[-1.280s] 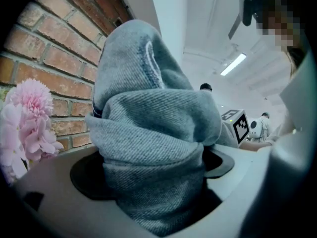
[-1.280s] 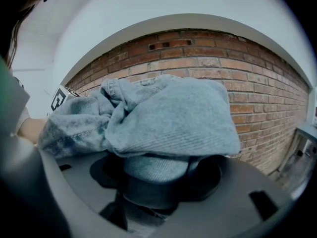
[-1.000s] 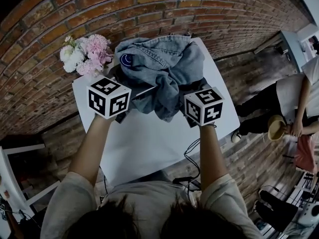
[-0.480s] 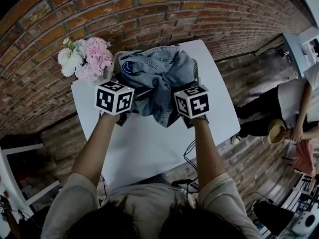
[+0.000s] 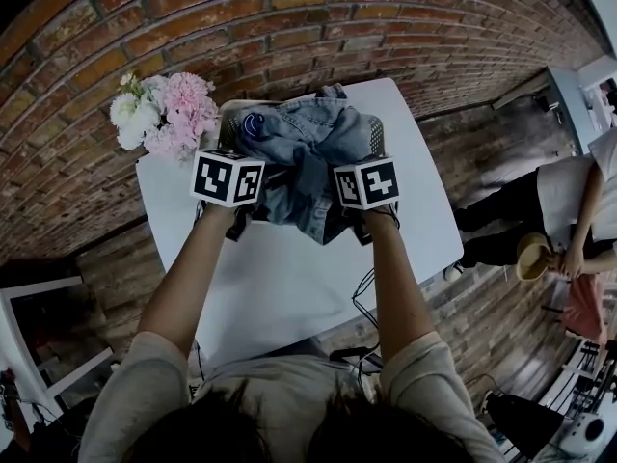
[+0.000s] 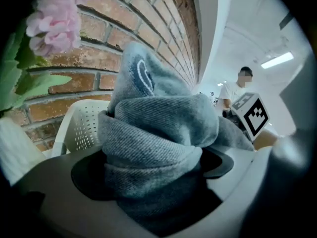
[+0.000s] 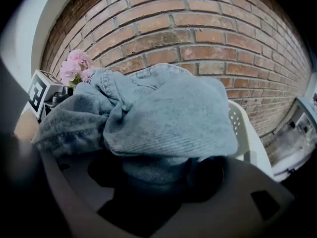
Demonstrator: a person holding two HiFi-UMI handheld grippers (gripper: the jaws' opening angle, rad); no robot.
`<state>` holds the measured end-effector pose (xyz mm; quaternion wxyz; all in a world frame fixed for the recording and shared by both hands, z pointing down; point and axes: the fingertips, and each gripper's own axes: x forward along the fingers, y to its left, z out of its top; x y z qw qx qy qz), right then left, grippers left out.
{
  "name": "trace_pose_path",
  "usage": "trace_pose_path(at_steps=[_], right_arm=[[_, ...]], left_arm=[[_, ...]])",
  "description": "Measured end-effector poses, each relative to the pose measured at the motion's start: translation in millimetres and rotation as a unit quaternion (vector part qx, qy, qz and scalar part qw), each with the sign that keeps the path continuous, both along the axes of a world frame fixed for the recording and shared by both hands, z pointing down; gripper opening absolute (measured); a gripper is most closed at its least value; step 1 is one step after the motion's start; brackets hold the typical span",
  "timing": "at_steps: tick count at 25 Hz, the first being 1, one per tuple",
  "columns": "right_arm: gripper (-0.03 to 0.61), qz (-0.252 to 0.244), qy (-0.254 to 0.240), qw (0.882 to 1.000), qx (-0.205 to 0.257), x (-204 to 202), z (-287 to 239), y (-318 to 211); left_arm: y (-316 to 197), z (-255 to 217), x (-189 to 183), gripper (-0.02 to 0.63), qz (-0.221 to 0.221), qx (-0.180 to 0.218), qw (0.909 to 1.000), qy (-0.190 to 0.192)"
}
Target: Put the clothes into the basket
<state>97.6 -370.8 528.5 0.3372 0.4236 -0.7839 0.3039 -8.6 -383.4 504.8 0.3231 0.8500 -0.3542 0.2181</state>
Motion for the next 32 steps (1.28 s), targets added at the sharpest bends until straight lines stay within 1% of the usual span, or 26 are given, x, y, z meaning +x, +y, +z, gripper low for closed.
trace_pose_path(at_steps=[3,8,15,22,29,31,32], right_arm=[[0.316,0.009,-0.002,1.000,-0.015,2.1,5.8,-2.6],[0.344,0.034,0.000,0.998,-0.050,8.2,18.4,-3.6],[0.360,0.048,0.020,0.996,-0.067,10.6,28.3,-7.5],[0.374,0.063,0.014,0.996,-0.063,11.9,19.8,-1.2],[0.373,0.097,-0.018,0.993,-0.058,17.3,0.7,5.2],[0.373,0.104,-0.020,0.993,-0.055,18.3,-4.3,8.6],[0.373,0.107,-0.017,0.993,-0.052,19.9,-7.0,10.4]], left_arm=[[-2.6,5.4,0.1,0.500,-0.004,-0.017,0.9998,-0.003],[-7.5,15.0,0.6,0.502,-0.010,-0.028,0.9994,-0.016],[-14.4,26.2,-1.4,0.502,-0.024,-0.047,0.9981,-0.031],[-8.2,13.5,-4.0,0.502,-0.033,-0.026,0.9989,-0.023],[-1.3,-7.6,-7.0,0.502,-0.046,-0.031,0.9985,0.001],[2.0,-11.5,-9.6,0.500,-0.054,-0.029,0.9981,-0.005],[3.7,-13.4,-11.0,0.500,-0.056,-0.024,0.9980,-0.015]])
